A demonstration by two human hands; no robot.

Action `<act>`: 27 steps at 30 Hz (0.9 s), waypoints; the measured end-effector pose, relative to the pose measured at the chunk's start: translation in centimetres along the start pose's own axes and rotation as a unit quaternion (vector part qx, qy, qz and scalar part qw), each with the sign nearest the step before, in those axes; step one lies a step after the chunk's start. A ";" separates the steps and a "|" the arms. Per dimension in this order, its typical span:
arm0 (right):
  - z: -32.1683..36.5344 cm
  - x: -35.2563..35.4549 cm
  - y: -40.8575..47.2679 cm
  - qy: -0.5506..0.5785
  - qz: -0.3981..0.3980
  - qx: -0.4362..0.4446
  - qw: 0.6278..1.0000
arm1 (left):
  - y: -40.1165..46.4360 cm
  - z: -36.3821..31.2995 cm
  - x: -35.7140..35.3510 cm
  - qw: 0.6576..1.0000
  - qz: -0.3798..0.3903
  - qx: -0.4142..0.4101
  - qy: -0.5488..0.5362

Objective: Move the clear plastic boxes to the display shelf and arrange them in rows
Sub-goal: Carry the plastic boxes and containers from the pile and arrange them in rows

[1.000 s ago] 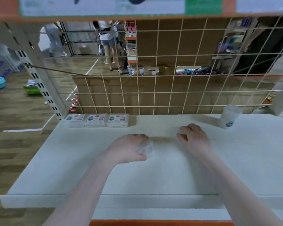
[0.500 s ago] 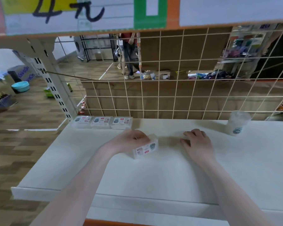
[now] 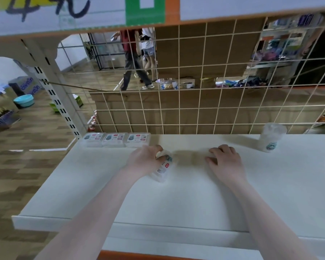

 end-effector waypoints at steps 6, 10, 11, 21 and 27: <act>0.0 0.0 0.0 -0.001 0.007 -0.001 1.000 | -0.5 0.1 -0.3 1.000 0.003 -0.024 0.013; 0.0 0.0 0.0 0.001 0.004 -0.006 1.000 | -0.5 0.0 -0.4 0.999 0.005 -0.040 -0.004; 0.0 0.1 0.0 0.002 0.002 -0.007 1.000 | -0.4 0.0 -0.5 0.999 0.010 -0.049 -0.017; -0.1 -0.1 0.0 -0.003 0.004 -0.006 1.000 | -0.7 -0.6 -0.7 0.986 0.077 -0.140 -0.036; -0.1 0.0 0.0 -0.008 0.007 -0.008 1.000 | -1.1 -0.3 -0.7 0.984 0.070 -0.129 0.100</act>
Point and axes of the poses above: each hand's wrist, its own y-axis towards the middle knuckle, its own x-axis out of the back of the hand, z = x × y, the point moved 7 cm from there along y, towards the middle knuckle, and after that the axes turned 8 degrees about -z, right-handed, at the moved point
